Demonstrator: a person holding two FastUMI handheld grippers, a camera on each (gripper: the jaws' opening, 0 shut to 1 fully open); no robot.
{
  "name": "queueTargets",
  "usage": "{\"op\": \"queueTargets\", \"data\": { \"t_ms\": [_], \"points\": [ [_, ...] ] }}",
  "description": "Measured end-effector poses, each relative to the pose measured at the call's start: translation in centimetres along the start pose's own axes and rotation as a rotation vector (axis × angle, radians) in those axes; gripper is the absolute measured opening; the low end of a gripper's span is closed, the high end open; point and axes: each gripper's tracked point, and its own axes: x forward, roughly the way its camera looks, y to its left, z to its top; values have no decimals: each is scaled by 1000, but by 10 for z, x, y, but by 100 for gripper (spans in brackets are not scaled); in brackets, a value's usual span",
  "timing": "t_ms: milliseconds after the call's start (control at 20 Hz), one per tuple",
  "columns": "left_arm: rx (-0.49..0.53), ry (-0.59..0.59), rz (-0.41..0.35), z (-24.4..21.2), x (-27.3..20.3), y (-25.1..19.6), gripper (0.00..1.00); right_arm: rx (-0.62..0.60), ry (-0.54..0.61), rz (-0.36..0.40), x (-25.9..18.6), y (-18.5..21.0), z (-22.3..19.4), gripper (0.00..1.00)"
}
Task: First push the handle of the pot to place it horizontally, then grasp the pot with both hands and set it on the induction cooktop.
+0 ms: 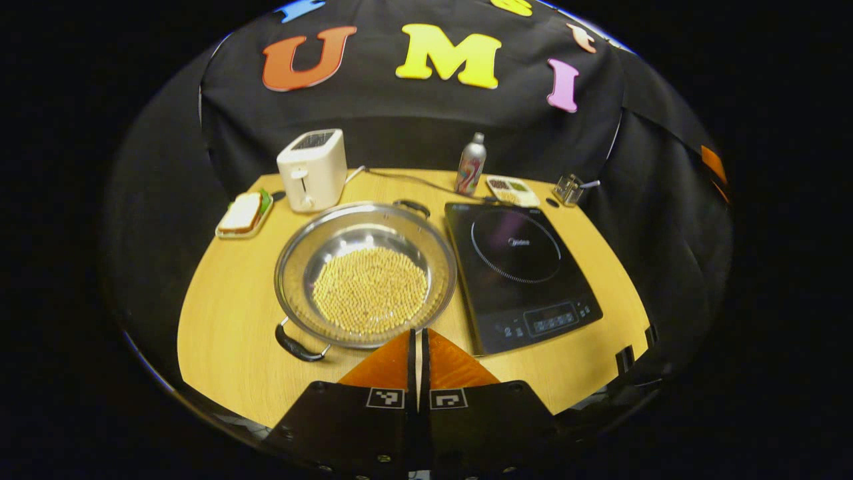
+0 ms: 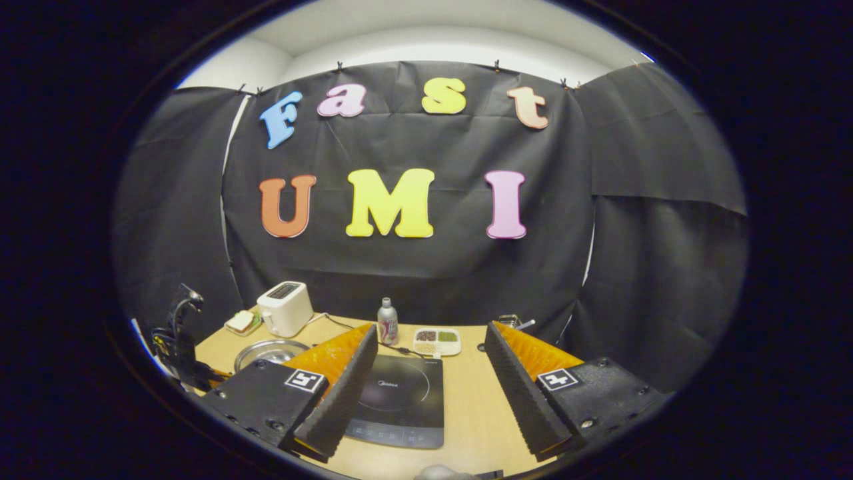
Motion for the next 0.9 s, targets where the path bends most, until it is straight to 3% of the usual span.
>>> {"op": "queueTargets", "data": {
  "t_ms": [350, 400, 450, 500, 550, 650, 700, 800, 850, 900],
  "points": [
    [-16, 166, 55, -39, 42, 42, 0, 9, 35, -4, 13, -1, -12, 97],
    [-14, 177, 57, -39, 45, 44, 10, 12, 42, -5, 15, -1, -13, 97],
    [-7, 189, 63, -40, 48, 49, 11, 14, 49, -3, 15, -1, -17, 97],
    [-5, 201, 68, -41, 50, 54, 10, 16, 55, -2, 16, -1, -18, 100],
    [-3, 216, 72, -44, 51, 57, 0, 17, 59, -5, 17, -2, -20, 100],
    [11, 232, 85, -46, 54, 66, 0, 15, 66, -10, 20, -3, -22, 97],
    [10, 225, 76, -45, 56, 68, 10, 16, 68, -12, 21, -5, -23, 97],
    [-6, 248, 91, -49, 58, 76, 0, 27, 77, -14, 23, -6, -27, 100],
    [-9, 254, 103, -49, 60, 81, 10, 34, 82, -13, 24, -6, -30, 100],
    [-9, 258, 108, -50, 61, 85, 11, 38, 87, -13, 26, -7, -33, 100]
  ]
}}
